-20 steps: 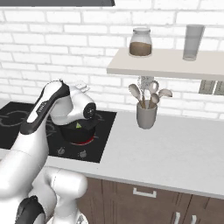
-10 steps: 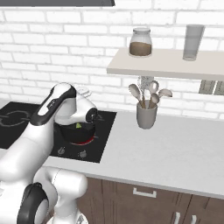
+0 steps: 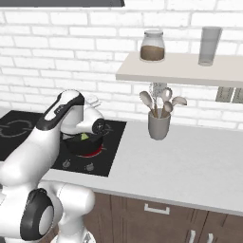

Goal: Put the lemon wedge and carrot in the pot. Retrieve the spatula and lightly stir the vegetables in the pot.

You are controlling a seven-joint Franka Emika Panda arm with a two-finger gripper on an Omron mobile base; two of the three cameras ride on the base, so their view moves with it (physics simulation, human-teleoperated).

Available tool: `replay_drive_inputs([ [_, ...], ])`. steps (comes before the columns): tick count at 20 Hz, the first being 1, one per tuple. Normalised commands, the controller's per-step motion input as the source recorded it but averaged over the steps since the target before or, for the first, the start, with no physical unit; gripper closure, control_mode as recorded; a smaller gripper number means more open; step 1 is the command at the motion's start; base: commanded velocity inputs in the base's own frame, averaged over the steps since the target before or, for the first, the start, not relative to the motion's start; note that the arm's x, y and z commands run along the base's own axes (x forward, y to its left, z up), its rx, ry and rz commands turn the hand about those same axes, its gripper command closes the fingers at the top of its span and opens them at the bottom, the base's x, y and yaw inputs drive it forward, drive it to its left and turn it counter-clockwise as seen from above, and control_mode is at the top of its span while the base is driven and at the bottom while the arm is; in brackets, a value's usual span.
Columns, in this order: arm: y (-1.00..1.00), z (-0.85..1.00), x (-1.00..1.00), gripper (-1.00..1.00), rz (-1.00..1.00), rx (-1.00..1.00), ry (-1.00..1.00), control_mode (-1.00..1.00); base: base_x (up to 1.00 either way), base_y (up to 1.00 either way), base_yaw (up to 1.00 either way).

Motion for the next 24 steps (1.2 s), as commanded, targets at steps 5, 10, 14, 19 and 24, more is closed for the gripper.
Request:
replay_drive_inputs([
  [5,0.00,0.15,0.15,1.00,-0.08,0.00,0.03,-1.00,0.00,0.00,0.00],
  [10,0.00,0.11,0.17,1.00,-0.09,0.00,0.09,-1.00,0.00,0.00,0.00],
  [14,0.00,-0.05,0.33,1.00,-0.07,0.00,0.09,-1.00,0.00,0.00,0.00],
  [19,-0.01,-0.13,0.27,1.00,-0.02,0.03,0.02,-1.00,0.00,0.00,0.00],
  [24,-0.11,-0.28,0.00,1.00,0.00,0.06,0.00,-1.00,0.00,0.00,0.00],
])
